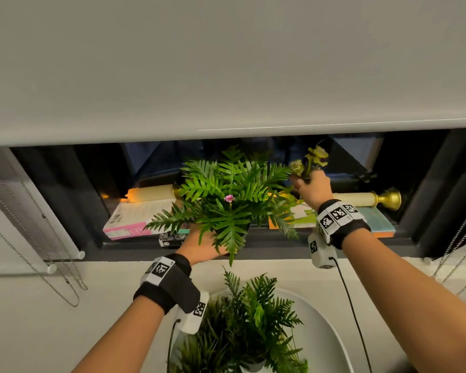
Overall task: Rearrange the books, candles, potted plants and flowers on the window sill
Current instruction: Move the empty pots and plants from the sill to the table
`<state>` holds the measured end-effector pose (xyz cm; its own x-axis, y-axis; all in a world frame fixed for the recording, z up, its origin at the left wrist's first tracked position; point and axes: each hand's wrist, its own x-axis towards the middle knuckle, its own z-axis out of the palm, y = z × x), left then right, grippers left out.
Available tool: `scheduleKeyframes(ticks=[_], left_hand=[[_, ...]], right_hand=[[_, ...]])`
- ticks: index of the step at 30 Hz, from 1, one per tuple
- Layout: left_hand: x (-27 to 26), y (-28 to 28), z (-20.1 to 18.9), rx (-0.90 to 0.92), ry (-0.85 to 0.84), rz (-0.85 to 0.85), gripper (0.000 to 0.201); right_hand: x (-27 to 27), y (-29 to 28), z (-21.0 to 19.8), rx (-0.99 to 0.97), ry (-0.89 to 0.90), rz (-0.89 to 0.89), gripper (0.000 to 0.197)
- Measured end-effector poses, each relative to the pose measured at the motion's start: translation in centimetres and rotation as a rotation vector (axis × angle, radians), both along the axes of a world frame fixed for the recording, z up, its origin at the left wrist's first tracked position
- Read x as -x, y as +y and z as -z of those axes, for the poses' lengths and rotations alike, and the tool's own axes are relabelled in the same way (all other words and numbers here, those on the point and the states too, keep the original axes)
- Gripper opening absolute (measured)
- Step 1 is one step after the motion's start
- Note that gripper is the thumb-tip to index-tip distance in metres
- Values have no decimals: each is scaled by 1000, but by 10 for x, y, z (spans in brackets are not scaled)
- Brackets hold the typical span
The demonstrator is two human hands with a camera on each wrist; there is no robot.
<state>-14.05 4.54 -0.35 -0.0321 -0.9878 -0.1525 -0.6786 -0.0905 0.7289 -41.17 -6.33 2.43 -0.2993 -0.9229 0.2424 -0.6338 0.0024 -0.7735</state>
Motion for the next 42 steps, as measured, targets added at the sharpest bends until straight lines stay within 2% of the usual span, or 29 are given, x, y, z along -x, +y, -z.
scheduleKeyframes(ticks=[2,5,7,10,12,15,18,20,22,25,27,29,32,35,39,42], left_hand=[[4,-2,-3,0,16,44,53],[16,9,-16,99,106,109,39],[22,17,-13,164,122,112,40],[25,28,-4,312,22,123,49],[29,36,1,342,-45,134,54],[32,47,11,282,-75,178,67],[34,58,23,229,-74,203,70],[35,70,28,231,-58,196,67],[37,83,34,229,-7,191,60],[40,103,43,211,123,165,50],[44,114,50,190,130,157,53],[47,122,59,164,75,153,59],[50,138,69,154,-106,182,70],[52,153,84,159,-166,172,75],[59,166,115,-17,-346,204,90],[68,180,119,-167,-399,249,82]], right_hand=[[1,9,-7,85,-37,-32,36],[3,18,-14,106,-94,-47,35],[6,24,-15,135,-85,-72,28],[10,34,-10,211,-42,-90,20],[8,44,-8,253,-39,-111,15],[3,62,-6,346,7,-176,11],[1,82,-1,285,-14,-225,37],[1,91,6,223,-16,-241,43],[1,103,10,280,5,-278,35],[3,118,13,473,-22,-315,10],[5,125,14,501,-57,-338,11],[6,130,12,482,-125,-361,14],[8,139,12,466,-158,-374,18],[10,143,13,357,-72,-324,17],[6,149,13,461,26,-386,16],[0,151,16,476,24,-413,19]])
